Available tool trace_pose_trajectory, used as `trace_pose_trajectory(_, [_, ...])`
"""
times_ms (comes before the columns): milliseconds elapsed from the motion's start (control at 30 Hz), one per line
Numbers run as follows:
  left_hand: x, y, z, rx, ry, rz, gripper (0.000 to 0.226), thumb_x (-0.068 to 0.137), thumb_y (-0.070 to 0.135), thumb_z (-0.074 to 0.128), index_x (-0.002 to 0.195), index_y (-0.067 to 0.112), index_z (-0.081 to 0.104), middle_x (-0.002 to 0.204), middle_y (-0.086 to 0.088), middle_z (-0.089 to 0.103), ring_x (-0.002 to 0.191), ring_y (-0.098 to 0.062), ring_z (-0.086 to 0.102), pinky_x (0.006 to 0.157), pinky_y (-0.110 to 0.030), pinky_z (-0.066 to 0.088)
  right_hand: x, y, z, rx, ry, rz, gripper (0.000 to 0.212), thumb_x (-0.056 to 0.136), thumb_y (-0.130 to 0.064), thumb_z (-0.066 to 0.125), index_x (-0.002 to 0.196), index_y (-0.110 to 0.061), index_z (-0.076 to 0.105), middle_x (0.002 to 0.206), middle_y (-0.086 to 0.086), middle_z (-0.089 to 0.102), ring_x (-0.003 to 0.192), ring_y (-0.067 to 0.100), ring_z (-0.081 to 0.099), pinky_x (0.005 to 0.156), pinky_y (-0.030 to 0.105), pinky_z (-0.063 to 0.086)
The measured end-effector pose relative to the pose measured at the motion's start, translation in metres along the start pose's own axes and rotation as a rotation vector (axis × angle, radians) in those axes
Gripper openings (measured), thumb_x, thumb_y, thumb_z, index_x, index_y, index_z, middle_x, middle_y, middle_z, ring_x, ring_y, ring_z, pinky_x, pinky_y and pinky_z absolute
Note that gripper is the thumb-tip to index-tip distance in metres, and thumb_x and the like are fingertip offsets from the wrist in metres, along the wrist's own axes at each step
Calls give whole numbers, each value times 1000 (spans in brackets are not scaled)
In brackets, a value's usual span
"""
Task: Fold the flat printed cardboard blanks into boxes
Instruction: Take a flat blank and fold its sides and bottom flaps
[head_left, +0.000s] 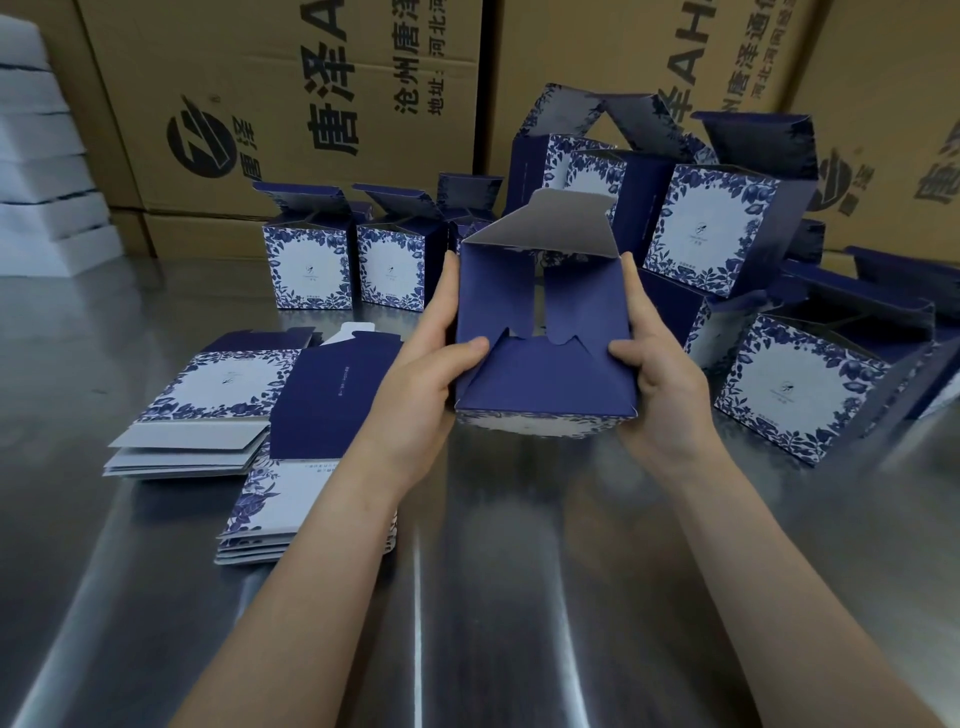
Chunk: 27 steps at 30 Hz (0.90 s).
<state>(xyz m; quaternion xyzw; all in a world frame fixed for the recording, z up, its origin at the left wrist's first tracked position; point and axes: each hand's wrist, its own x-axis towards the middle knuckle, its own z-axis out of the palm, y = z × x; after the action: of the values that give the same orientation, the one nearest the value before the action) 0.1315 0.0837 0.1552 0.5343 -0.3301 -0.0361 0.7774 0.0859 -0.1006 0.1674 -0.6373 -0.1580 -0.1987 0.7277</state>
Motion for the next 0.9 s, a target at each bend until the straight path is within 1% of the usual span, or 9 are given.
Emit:
trace_pose_trajectory(100, [0, 0, -1, -6, -5, -8, 74, 88, 7, 45, 156, 27, 23, 147, 14, 49, 130, -6, 52, 94, -21, 50, 1, 0, -1, 4, -4, 13, 74, 79, -8, 36, 149, -32, 29, 132, -25, 58, 124, 4, 55, 93, 21, 49])
trace_pose_trajectory(200, [-2, 2, -3, -3, -40, -9, 79, 83, 3, 43, 156, 27, 22, 150, 11, 47, 132, -10, 51, 100, -26, 49, 1, -2, -2, 43, -33, 48, 82, 74, -7, 36, 152, -28, 27, 142, -17, 52, 131, 9, 51, 104, 28, 45])
trace_pose_trajectory(333, [-2, 4, -3, -3, -76, -21, 84, 79, -2, 41, 155, 29, 25, 147, 13, 50, 131, -10, 52, 95, -24, 49, 0, -4, -3, 78, -57, 69, 89, 68, -3, 35, 154, -26, 25, 148, -11, 48, 135, 14, 47, 114, 36, 33])
trace_pose_trajectory(367, [-2, 3, -3, -4, -75, -26, 84, 79, -3, 40, 155, 29, 25, 146, 14, 51, 131, -9, 52, 94, -23, 49, 0, -4, -3, 78, -52, 70, 90, 68, -3, 35, 154, -26, 25, 147, -12, 49, 135, 14, 47, 114, 37, 31])
trace_pose_trajectory(500, [-1, 4, -2, 0, -67, -36, 83, 80, -4, 41, 155, 29, 24, 142, 16, 54, 129, -8, 54, 93, -23, 50, 0, -3, -3, 36, -41, 39, 87, 69, -3, 36, 152, -28, 28, 142, -15, 53, 129, 12, 52, 111, 37, 33])
trace_pose_trajectory(633, [-1, 5, -1, 22, -33, -32, 82, 79, -1, 44, 153, 32, 28, 138, 19, 57, 125, -7, 57, 90, -22, 51, 1, -5, -2, -23, -52, -56, 90, 70, 0, 36, 150, -39, 24, 152, -11, 41, 138, 16, 43, 114, 45, 35])
trace_pose_trajectory(700, [-1, 6, 1, 40, -33, -20, 82, 78, -1, 44, 151, 35, 30, 135, 22, 59, 124, -5, 57, 89, -20, 51, 1, -7, -2, -80, -74, -104, 89, 70, -2, 39, 148, -44, 26, 155, -9, 37, 140, 18, 39, 115, 48, 34])
trace_pose_trajectory(800, [-1, 7, 3, 62, -36, 8, 82, 78, -4, 43, 148, 38, 29, 134, 29, 56, 126, 0, 53, 91, -20, 50, 2, -6, -6, -216, -61, -156, 87, 69, -10, 45, 148, -46, 30, 158, -20, 28, 146, 8, 26, 119, 52, 25])
trace_pose_trajectory(900, [-2, 6, 4, 89, -47, 38, 81, 79, -4, 44, 147, 40, 31, 142, 28, 49, 133, -2, 47, 96, -22, 48, 3, -4, -8, -246, -31, -199, 80, 70, -14, 46, 140, -52, 40, 155, -22, 32, 146, 8, 25, 119, 51, 23])
